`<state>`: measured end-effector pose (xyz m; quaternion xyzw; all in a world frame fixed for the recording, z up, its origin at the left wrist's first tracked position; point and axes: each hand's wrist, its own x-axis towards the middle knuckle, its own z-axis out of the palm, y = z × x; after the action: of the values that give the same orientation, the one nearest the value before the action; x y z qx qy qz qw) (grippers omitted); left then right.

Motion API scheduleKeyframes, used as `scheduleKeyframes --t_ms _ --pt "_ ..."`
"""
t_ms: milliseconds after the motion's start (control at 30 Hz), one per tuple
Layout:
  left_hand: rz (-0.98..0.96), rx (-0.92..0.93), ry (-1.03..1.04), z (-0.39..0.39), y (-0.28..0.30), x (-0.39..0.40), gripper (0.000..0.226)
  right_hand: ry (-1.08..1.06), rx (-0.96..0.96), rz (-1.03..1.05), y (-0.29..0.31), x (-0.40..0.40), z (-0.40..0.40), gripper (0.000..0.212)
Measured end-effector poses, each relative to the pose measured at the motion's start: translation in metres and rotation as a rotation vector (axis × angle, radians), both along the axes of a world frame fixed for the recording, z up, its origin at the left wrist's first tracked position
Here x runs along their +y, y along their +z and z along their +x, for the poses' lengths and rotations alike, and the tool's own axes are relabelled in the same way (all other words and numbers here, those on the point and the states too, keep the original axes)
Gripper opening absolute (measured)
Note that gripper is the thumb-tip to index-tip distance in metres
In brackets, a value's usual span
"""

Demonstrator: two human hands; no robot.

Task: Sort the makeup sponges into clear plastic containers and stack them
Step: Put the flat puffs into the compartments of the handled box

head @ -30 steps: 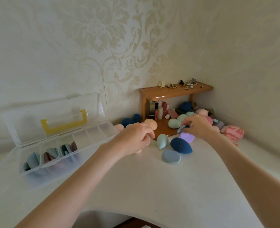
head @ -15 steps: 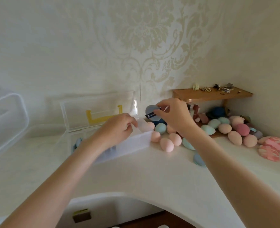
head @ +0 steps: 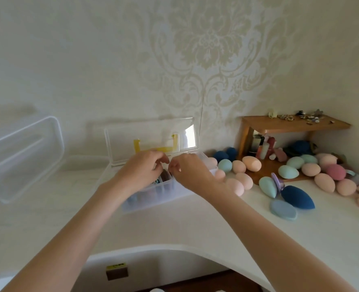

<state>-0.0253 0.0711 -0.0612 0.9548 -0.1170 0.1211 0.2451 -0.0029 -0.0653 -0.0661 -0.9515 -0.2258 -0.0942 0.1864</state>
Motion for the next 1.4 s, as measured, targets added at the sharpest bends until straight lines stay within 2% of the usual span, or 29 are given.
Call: scheduleKeyframes --t_ms 67,167,200,300,333,400,467,533,633,700,767,867,967,1133,1400 --pt "-0.013 -0.008 -0.025 0.004 0.000 -0.009 0.032 0.003 -0.002 0.074 0.013 -0.017 0.000 0.030" --pt "-0.020 0.016 -0.070 0.012 -0.002 -0.023 0.030 -0.141 -0.052 0.211 0.030 -0.059 0.009 0.028" --pt "-0.017 0.019 -0.085 0.015 -0.004 -0.027 0.030 -0.217 -0.054 0.182 0.033 -0.077 0.014 0.027" --pt "0.012 0.035 -0.111 0.021 -0.006 -0.038 0.028 -0.469 0.036 -0.186 0.028 -0.140 0.024 0.021" --pt "0.030 0.043 -0.113 0.022 -0.006 -0.041 0.028 -0.531 0.094 -0.241 0.022 -0.156 0.025 0.019" --pt "0.058 0.052 -0.109 0.024 -0.006 -0.045 0.029 -0.623 0.221 -0.187 0.006 -0.179 0.028 0.024" --pt "0.053 0.049 -0.093 0.025 -0.006 -0.047 0.029 -0.661 0.278 -0.087 -0.003 -0.189 0.029 0.019" --pt "0.042 0.028 -0.068 0.024 -0.005 -0.047 0.029 -0.680 0.243 -0.033 -0.002 -0.189 0.027 0.007" --pt "0.004 -0.017 -0.038 0.021 0.000 -0.040 0.028 -0.704 0.060 -0.036 0.010 -0.177 0.021 0.016" --pt "-0.022 -0.046 0.006 0.021 0.003 -0.031 0.025 -0.674 -0.106 0.044 0.024 -0.161 0.017 0.016" --pt "-0.023 -0.038 0.033 0.020 0.004 -0.021 0.025 -0.543 -0.195 0.227 0.036 -0.139 0.013 0.015" --pt "0.027 0.063 -0.005 0.016 0.004 -0.015 0.034 -0.293 -0.208 0.376 0.047 -0.099 0.008 0.013" --pt "0.081 0.152 -0.080 0.014 -0.003 -0.014 0.042 -0.164 -0.140 0.446 0.043 -0.065 0.004 0.011" --pt "0.175 0.150 -0.099 0.015 -0.012 -0.013 0.046 -0.129 -0.020 0.485 0.025 -0.049 0.003 0.014" --pt "0.414 0.113 -0.124 0.012 -0.007 -0.017 0.045 -0.129 -0.005 0.475 0.022 -0.047 0.000 0.017"
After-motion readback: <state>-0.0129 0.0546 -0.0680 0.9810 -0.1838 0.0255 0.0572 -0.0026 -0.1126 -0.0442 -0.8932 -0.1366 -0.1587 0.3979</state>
